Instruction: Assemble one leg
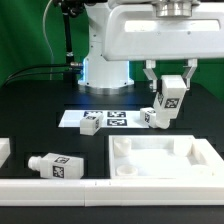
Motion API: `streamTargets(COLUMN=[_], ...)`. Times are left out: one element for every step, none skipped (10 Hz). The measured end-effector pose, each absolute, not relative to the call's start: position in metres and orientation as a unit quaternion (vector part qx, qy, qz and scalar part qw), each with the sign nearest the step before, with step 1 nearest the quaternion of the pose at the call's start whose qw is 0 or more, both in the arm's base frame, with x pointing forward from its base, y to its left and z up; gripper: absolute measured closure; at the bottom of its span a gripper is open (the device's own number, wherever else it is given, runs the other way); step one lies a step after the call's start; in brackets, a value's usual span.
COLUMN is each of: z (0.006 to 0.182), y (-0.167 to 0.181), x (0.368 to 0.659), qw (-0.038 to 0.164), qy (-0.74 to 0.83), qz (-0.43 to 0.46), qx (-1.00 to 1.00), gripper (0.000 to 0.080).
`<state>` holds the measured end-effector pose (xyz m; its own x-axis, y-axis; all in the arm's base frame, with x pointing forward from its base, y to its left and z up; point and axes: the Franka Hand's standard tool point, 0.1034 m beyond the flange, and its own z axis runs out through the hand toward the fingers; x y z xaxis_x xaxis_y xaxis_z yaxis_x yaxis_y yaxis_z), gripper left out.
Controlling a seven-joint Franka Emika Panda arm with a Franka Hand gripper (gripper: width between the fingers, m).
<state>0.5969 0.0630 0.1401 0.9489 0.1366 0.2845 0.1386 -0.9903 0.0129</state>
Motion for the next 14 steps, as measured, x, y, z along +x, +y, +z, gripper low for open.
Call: streamTargets(z=[0.14,0.139,0.154,0.158,0.154,0.153,0.153,0.149,0.138,0.131,0.121,0.111,0.104,0.101], y=[0.061,0.055,0.053,0.068,0.073,0.07,0.071,0.074,0.081,0.088,0.093,0.097,0.101,0.106], x=[0.612,0.622,0.634,0.634,0.632,0.633,0.632,0.631,0.63,0.632,0.634,0.634,0.632,0.632], qw=[0.002,0.002,0.003,0.013,0.007,0.007,0.007,0.009,0.011,0.014,0.015,0.014,0.014,0.015], qy=[-0.067,-0.059,-0.042,-0.029,-0.043,-0.041,-0.042,-0.041,-0.043,-0.046,-0.047,-0.051,-0.054,-0.058], qz=[-0.207,-0.238,-0.289,-0.312,-0.32,-0.317,-0.316,-0.315,-0.311,-0.309,-0.306,-0.304,-0.302,-0.3], qx=[-0.976,-0.969,-0.956,-0.95,-0.946,-0.948,-0.948,-0.948,-0.949,-0.95,-0.951,-0.951,-0.952,-0.952], gripper=[0.0514,0.0514,0.0514,0.0514,0.0514,0.0514,0.0514,0.0514,0.0514,0.0514,0.0514,0.0514,0.0514,0.0514])
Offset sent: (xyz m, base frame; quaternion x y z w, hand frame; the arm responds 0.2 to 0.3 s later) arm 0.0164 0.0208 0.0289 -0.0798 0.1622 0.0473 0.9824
